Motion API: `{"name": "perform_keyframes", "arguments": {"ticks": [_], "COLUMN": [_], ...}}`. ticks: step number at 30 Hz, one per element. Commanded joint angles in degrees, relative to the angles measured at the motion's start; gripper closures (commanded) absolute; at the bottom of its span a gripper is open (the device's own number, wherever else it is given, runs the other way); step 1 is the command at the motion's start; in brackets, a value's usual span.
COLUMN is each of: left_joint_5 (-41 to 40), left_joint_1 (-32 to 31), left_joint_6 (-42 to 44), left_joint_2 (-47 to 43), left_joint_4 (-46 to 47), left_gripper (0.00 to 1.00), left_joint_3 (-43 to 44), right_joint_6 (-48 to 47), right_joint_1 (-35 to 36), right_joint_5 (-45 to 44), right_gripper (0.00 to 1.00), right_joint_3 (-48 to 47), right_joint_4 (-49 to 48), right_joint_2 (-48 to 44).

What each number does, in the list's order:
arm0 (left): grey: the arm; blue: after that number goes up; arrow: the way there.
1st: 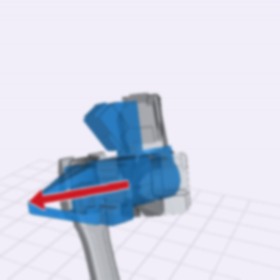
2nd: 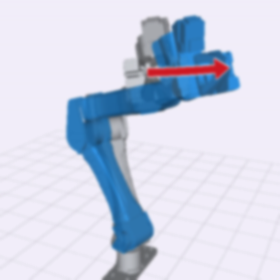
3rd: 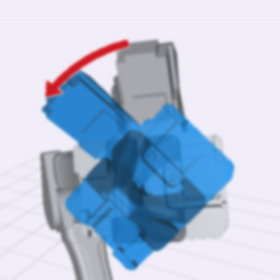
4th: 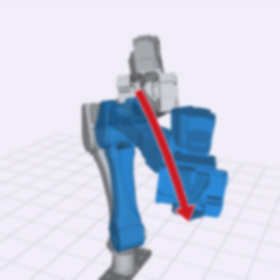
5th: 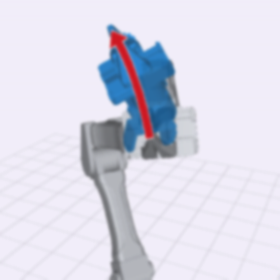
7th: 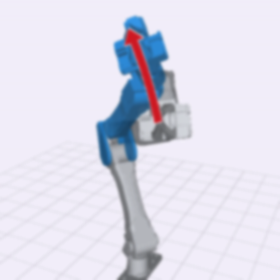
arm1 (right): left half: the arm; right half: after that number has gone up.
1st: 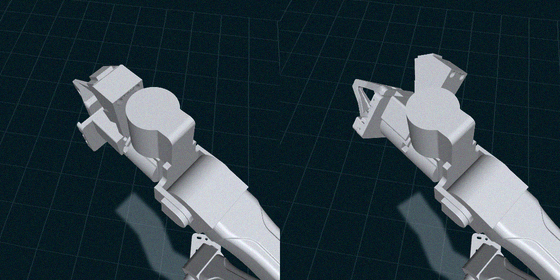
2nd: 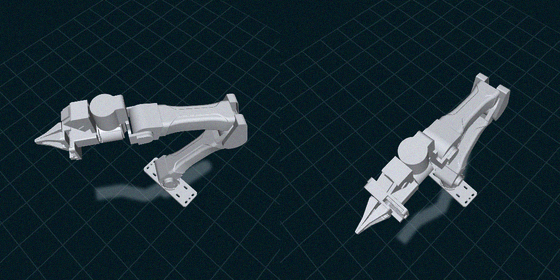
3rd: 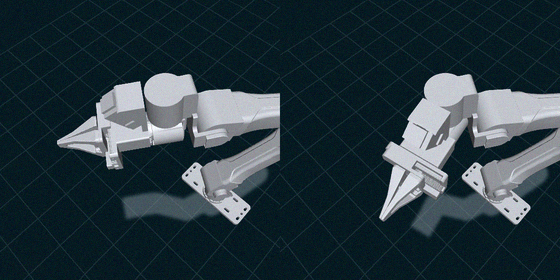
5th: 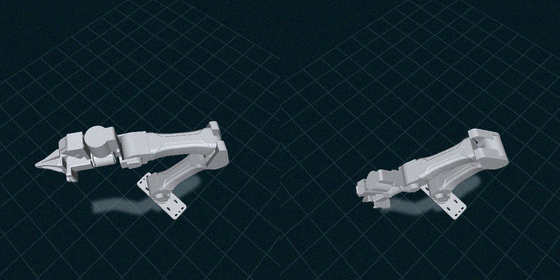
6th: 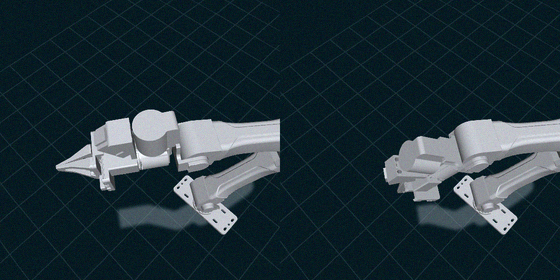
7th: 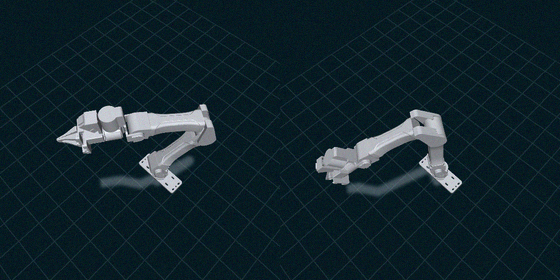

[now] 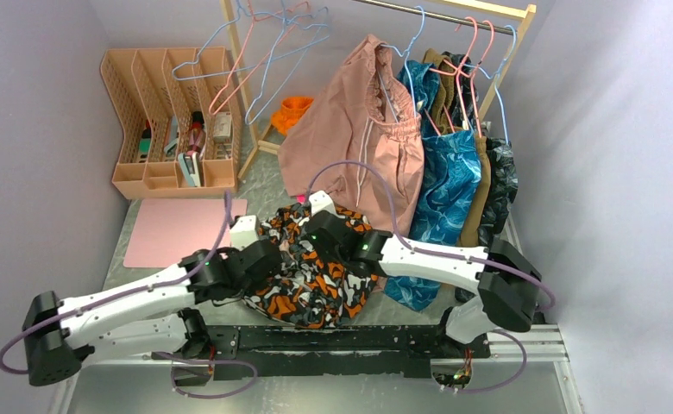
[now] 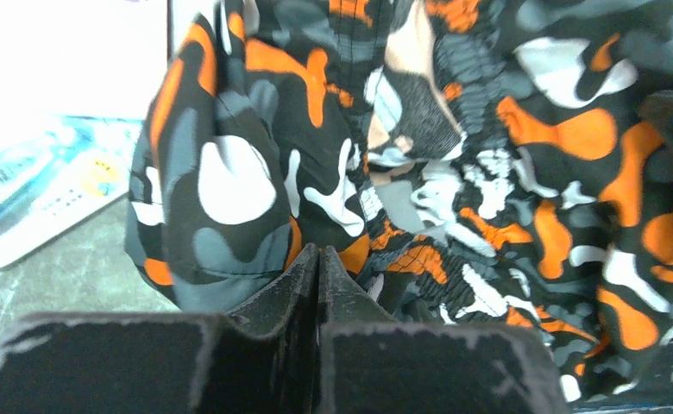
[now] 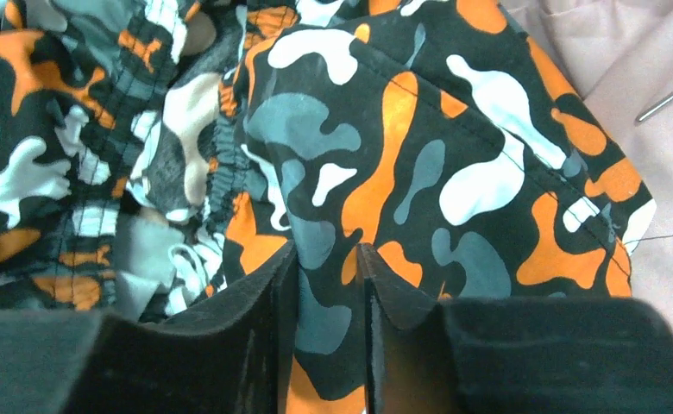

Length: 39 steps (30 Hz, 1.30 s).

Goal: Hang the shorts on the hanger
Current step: Adjust the shorts at the center of the board.

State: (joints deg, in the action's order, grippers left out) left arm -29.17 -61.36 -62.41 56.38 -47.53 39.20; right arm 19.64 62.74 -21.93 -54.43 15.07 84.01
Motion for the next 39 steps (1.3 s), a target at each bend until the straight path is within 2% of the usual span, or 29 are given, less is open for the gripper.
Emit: {"name": "perform_keyframes", "arguments": {"ticks": [1,3,4,9,12,13,17,21,25,26,29,31,33,36,39], "left_joint_5": [-8.56,-12.6,-14.76,-25.48,-26.44,-26.16,-22.52,-18.88,-15.35,-14.58,-12.8,-12.2,-11.93,-11.55,-10.91], "left_joint_1": [-0.25,-0.1,0.05,0.45,0.46,0.46,0.45,0.46,0.45,0.46,0.45,0.46,0.46,0.45,0.45], "left_joint_6": [0.16,2.39,4.31,19.09,29.43,30.28,25.48,17.29,11.95,11.13,9.25,8.02,6.94,6.0,5.75], "left_joint_2": [-6.85,-9.16,-10.04,-13.35,-13.63,-13.2,-11.87,-13.59,-16.85,-17.58,-19.16,-19.82,-20.01,-19.92,-19.58], "left_joint_4": [-1.94,-2.83,-3.02,2.06,8.66,8.54,5.04,4.18,5.46,5.82,6.64,6.53,6.29,6.13,6.28], "left_gripper": [0.93,0.93,0.93,0.93,0.93,0.93,0.93,0.91,0.9,0.9,0.89,0.88,0.86,0.84,0.8], "left_joint_3": [2.51,6.17,8.31,21.22,26.46,27.67,26.51,16.79,8.23,6.76,3.08,1.63,0.96,0.53,0.52], "right_joint_6": [-1.56,-3.21,-3.93,-9.01,-10.5,-10.61,-8.38,-1.76,3.18,3.44,1.3,-1.41,-4.36,-6.69,-6.99], "right_joint_1": [-0.87,-1.57,-1.91,-3.1,-3.29,-3.27,-3.32,-3.37,-3.41,-3.4,-3.34,-3.41,-3.41,-3.25,-1.7], "right_joint_5": [-5.41,-5.86,-6.04,-2.38,-3.23,-4.05,-8.38,-13.23,-14.46,-14.0,-11.14,-8.09,-4.15,2.81,5.19], "right_gripper": [0.77,0.95,1.0,1.0,1.0,1.0,1.0,1.0,1.0,0.96,0.61,0.46,0.41,0.39,0.38], "right_joint_3": [-5.32,-7.96,-9.54,-17.04,-20.96,-21.42,-17.25,-8.03,0.35,1.49,2.2,1.21,-1.1,-4.63,-5.69], "right_joint_4": [1.15,1.23,1.07,-3.65,-4.41,-4.33,-1.54,4.23,10.87,12.19,14.94,15.32,15.17,15.5,14.58], "right_joint_2": [1.15,0.35,-0.74,-8.76,-12.15,-13.16,-17.22,-21.9,-25.79,-26.54,-28.74,-30.01,-30.03,-27.17,-23.59]}}
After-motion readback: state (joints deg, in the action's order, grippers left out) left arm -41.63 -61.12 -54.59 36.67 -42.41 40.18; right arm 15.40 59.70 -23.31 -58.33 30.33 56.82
